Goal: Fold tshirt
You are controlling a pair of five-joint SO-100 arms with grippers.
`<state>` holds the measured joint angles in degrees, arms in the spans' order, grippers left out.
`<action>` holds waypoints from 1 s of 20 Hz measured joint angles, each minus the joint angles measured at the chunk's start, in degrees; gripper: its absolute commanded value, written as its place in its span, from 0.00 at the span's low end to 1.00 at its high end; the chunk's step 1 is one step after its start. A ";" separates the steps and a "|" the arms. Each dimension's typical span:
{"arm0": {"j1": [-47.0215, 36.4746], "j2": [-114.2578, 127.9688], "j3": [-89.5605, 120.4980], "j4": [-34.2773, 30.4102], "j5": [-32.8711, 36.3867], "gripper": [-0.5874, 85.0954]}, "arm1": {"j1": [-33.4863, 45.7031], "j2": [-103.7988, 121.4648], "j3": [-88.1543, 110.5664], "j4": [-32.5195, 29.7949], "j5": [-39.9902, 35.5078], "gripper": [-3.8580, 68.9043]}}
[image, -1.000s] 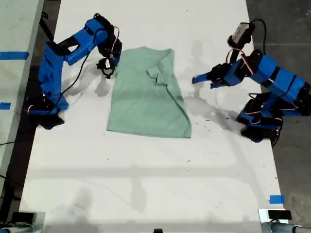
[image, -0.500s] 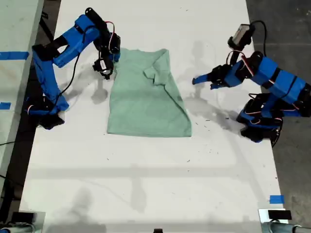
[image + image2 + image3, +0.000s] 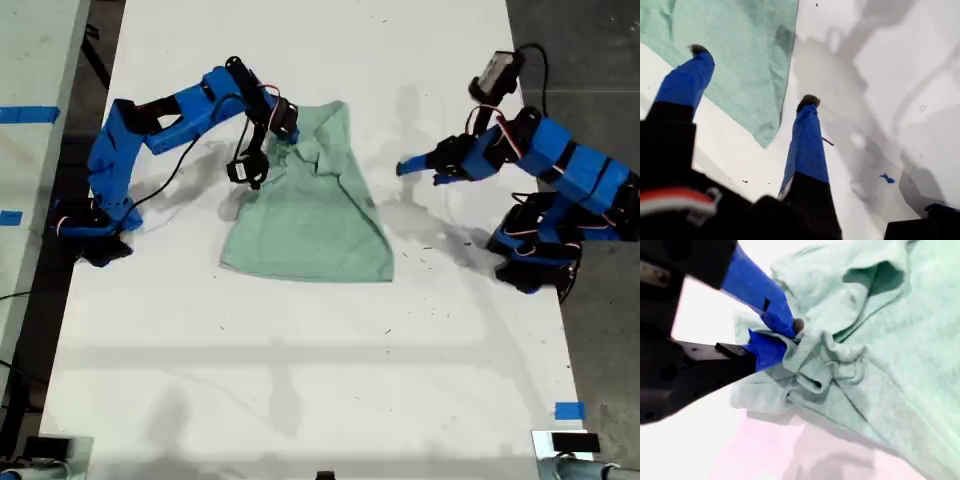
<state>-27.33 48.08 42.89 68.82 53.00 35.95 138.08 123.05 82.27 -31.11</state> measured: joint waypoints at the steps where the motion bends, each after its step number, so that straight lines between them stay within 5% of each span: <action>1: 0.88 -1.76 0.00 -1.76 0.88 0.42 | 0.00 0.00 0.18 0.00 0.00 0.48; 2: 1.67 -2.81 0.00 -2.46 1.32 0.49 | 0.00 0.00 0.44 0.00 0.00 0.48; 5: 2.90 -2.81 0.00 -1.05 2.29 0.50 | 0.00 0.00 0.44 -0.62 0.00 0.48; 15: 0.35 25.49 13.89 24.43 -6.59 0.39 | -2.11 -0.44 0.44 -0.97 0.00 0.49; 20: 5.89 37.79 32.26 22.41 -15.38 0.39 | -7.29 -3.43 0.44 -0.97 0.00 0.49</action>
<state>-21.45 85.87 75.15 91.23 37.62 28.65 134.65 123.49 81.30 -31.11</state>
